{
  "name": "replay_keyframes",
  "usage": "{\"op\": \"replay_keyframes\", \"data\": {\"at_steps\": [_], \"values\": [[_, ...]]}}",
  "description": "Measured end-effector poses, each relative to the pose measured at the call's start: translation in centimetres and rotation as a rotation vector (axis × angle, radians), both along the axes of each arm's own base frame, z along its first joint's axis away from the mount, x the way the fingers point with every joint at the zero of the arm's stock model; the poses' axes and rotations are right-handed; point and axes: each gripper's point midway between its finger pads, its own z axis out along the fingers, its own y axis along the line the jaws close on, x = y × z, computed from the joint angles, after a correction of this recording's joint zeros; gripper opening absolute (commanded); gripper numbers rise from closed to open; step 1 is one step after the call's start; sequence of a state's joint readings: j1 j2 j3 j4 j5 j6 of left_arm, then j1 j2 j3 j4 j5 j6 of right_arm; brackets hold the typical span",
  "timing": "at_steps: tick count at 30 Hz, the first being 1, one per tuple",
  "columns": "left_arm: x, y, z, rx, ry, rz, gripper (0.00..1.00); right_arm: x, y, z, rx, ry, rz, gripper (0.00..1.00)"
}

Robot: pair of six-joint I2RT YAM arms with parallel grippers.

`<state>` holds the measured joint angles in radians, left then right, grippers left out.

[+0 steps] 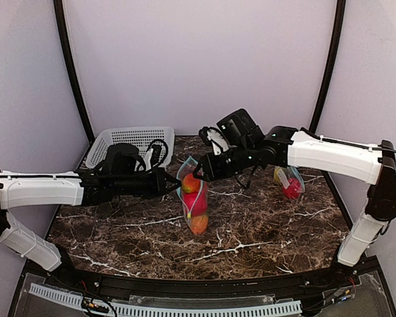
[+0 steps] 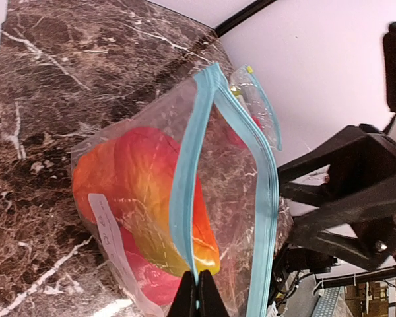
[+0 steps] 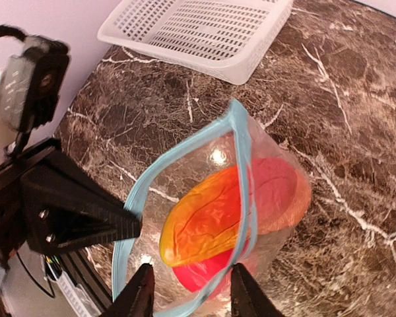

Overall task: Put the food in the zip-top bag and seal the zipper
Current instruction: Adjust the zipper food storage bag at the center of the board, then pass from the left arm to the right

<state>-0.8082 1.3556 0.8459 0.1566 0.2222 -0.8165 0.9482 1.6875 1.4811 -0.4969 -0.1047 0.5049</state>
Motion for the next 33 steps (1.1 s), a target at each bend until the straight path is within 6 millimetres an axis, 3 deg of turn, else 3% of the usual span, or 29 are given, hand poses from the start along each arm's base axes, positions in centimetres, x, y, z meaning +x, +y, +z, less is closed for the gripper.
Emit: {"op": "replay_keyframes", "data": {"at_steps": [3, 6, 13, 21, 33], "values": [[0.6, 1.1, -1.6, 0.005, 0.022, 0.058, 0.01, 0.0, 0.0, 0.2, 0.004, -0.006, 0.006, 0.63], [1.3, 1.8, -1.9, -0.009, 0.022, 0.112, 0.01, -0.5, -0.6, 0.3, 0.005, -0.021, 0.012, 0.62], [2.4, 2.2, 0.2, -0.093, -0.021, 0.185, 0.01, -4.3, -3.5, 1.3, 0.023, -0.054, 0.039, 0.46], [2.8, 2.4, 0.8, -0.116, -0.031, 0.218, 0.01, -10.0, -2.0, -0.5, 0.011, -0.035, 0.137, 0.31], [2.9, 2.8, 0.4, -0.108, -0.03, 0.237, 0.01, -9.6, 0.7, -3.2, 0.068, 0.06, 0.054, 0.31]]}}
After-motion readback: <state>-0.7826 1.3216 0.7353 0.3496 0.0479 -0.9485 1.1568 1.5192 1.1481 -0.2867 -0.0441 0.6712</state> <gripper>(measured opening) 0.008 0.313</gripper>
